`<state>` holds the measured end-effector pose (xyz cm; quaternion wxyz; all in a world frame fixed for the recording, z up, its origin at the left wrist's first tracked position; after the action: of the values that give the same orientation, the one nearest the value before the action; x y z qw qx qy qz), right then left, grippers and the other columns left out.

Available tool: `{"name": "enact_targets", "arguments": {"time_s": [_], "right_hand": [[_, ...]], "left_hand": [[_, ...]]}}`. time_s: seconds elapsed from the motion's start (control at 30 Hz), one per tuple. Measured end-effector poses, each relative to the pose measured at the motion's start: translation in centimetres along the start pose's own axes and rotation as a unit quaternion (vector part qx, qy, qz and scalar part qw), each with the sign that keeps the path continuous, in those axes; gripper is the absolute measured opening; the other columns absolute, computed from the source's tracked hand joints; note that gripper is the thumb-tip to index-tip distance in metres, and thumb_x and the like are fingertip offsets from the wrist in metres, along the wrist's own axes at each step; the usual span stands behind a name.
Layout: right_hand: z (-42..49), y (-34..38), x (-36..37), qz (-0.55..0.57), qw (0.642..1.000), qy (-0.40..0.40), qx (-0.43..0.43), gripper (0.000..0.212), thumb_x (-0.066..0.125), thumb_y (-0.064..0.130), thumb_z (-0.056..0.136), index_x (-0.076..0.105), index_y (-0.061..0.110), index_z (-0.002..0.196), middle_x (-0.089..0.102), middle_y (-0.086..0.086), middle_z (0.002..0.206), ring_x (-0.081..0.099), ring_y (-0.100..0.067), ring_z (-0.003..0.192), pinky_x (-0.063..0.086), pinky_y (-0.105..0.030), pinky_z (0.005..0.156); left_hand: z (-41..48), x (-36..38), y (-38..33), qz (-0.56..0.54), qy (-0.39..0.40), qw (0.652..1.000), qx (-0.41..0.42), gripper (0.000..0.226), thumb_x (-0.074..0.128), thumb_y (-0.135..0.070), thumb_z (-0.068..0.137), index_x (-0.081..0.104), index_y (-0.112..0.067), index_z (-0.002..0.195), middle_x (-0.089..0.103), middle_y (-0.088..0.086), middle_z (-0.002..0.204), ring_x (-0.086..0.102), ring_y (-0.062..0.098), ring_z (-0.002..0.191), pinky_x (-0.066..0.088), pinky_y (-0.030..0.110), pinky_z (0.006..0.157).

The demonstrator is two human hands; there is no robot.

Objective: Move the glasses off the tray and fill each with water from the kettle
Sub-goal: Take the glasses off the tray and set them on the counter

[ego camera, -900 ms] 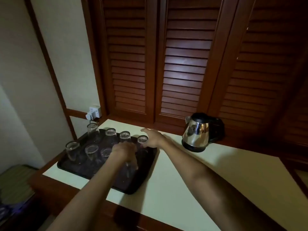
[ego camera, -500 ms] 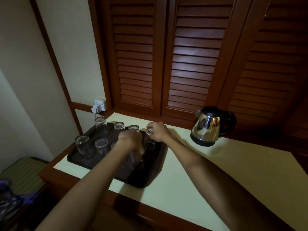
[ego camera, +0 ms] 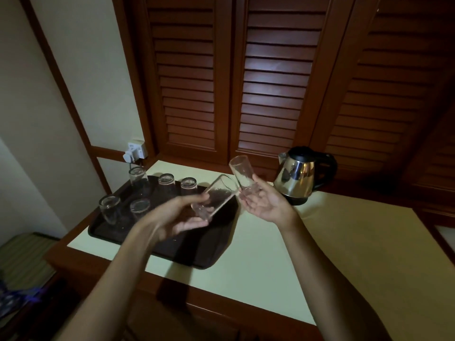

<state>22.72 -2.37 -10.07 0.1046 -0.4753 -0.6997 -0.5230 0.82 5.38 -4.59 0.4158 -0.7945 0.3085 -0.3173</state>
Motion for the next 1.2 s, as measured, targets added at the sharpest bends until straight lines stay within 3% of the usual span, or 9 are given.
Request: {"name": "enact_targets", "arguments": {"time_s": [0.17, 0.3, 0.4, 0.53, 0.7, 0.83, 1.0, 1.1, 1.2], "right_hand": [[-1.0, 0.8, -2.5, -0.175, 0.983, 0.021, -0.048, 0.044, 0.072, 0.001, 0.089, 0.056, 0.012, 0.128, 0.081, -0.006, 0.091, 0.077, -0.022, 0.089, 0.056, -0.038, 0.092], [-0.3, 2.5, -5.6, -0.308, 0.945, -0.025, -0.103, 0.061, 0.080, -0.007, 0.079, 0.055, 0.009, 0.133, 0.071, -0.013, 0.106, 0.071, -0.025, 0.099, 0.059, -0.036, 0.085], [0.8, 3.6, -7.8, -0.384, 0.910, -0.090, -0.127, 0.068, 0.091, -0.004, 0.063, 0.061, 0.007, 0.124, 0.067, -0.008, 0.100, 0.068, -0.025, 0.100, 0.062, -0.038, 0.089], [1.4, 4.1, -8.8, -0.471, 0.854, -0.137, -0.173, 0.064, 0.092, -0.007, 0.063, 0.061, 0.011, 0.116, 0.059, 0.005, 0.095, 0.056, -0.006, 0.085, 0.048, -0.008, 0.067], [2.1, 3.5, -9.7, -0.537, 0.804, -0.172, -0.188, 0.067, 0.098, 0.007, 0.056, 0.065, 0.015, 0.114, 0.064, -0.002, 0.108, 0.059, -0.021, 0.102, 0.057, -0.036, 0.091], [2.0, 3.7, -9.3, -0.573, 0.776, -0.177, -0.196, 0.066, 0.098, 0.010, 0.056, 0.062, 0.013, 0.111, 0.068, -0.008, 0.116, 0.061, -0.024, 0.108, 0.050, -0.029, 0.089], [0.0, 4.5, -8.8, -0.659, 0.717, -0.167, -0.151, 0.084, 0.086, 0.005, 0.063, 0.050, 0.016, 0.139, 0.064, -0.010, 0.129, 0.061, -0.032, 0.123, 0.054, -0.036, 0.097], [-4.9, 7.6, -6.2, -0.654, 0.654, -0.253, -0.284, 0.071, 0.068, -0.005, 0.077, 0.052, 0.016, 0.143, 0.061, -0.015, 0.132, 0.058, -0.038, 0.125, 0.050, -0.045, 0.106], [-7.4, 7.3, 0.2, -0.649, 0.606, -0.216, -0.406, 0.049, 0.069, 0.002, 0.082, 0.066, 0.019, 0.128, 0.063, -0.010, 0.120, 0.060, -0.035, 0.115, 0.049, -0.048, 0.103]], "left_hand": [[1.8, 4.8, 2.9, -0.067, 0.028, 0.995, 0.065, 0.036, 0.075, -0.008, 0.076, 0.075, -0.006, 0.112, 0.077, 0.011, 0.099, 0.077, 0.021, 0.083, 0.066, 0.032, 0.080], [3.6, 6.5, 5.6, 0.002, -0.090, 0.983, 0.158, 0.041, 0.083, 0.013, 0.072, 0.072, -0.006, 0.107, 0.078, 0.014, 0.099, 0.072, 0.027, 0.095, 0.063, 0.030, 0.083], [3.0, 8.5, 6.9, 0.117, -0.153, 0.957, 0.215, 0.054, 0.097, -0.021, 0.061, 0.069, -0.016, 0.107, 0.082, -0.006, 0.088, 0.077, 0.007, 0.085, 0.061, 0.015, 0.071], [2.4, 10.2, 8.5, 0.206, -0.201, 0.920, 0.264, 0.062, 0.095, -0.042, 0.059, 0.059, -0.028, 0.108, 0.079, -0.013, 0.092, 0.075, -0.007, 0.081, 0.056, 0.009, 0.067], [2.6, 10.4, 10.2, 0.210, -0.242, 0.913, 0.253, 0.062, 0.097, -0.036, 0.066, 0.056, -0.022, 0.109, 0.080, -0.008, 0.098, 0.078, 0.000, 0.087, 0.063, 0.020, 0.069], [2.8, 10.6, 10.7, 0.231, -0.252, 0.907, 0.248, 0.057, 0.095, -0.033, 0.070, 0.057, -0.022, 0.110, 0.078, -0.013, 0.100, 0.076, -0.004, 0.087, 0.059, 0.016, 0.067], [3.7, 10.4, 10.8, 0.289, -0.234, 0.899, 0.230, 0.069, 0.091, -0.030, 0.073, 0.054, -0.022, 0.130, 0.075, -0.009, 0.117, 0.075, 0.000, 0.096, 0.058, 0.011, 0.075], [2.6, 9.5, 9.1, 0.380, -0.243, 0.856, 0.251, 0.076, 0.078, -0.011, 0.084, 0.042, -0.019, 0.151, 0.067, -0.003, 0.133, 0.071, 0.012, 0.112, 0.060, 0.021, 0.089], [-0.1, 6.6, 5.3, 0.407, -0.323, 0.799, 0.304, 0.075, 0.067, 0.015, 0.079, 0.056, -0.021, 0.143, 0.069, -0.004, 0.128, 0.070, 0.011, 0.110, 0.064, 0.032, 0.087]]}}
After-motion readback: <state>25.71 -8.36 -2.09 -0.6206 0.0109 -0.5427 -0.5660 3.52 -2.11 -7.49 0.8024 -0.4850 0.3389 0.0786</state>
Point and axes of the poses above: each hand's wrist, its own z-axis towards the middle knuckle, its own x-axis out of the palm, y = z × x, the point moved 9 cm from there along z, towards the middle knuckle
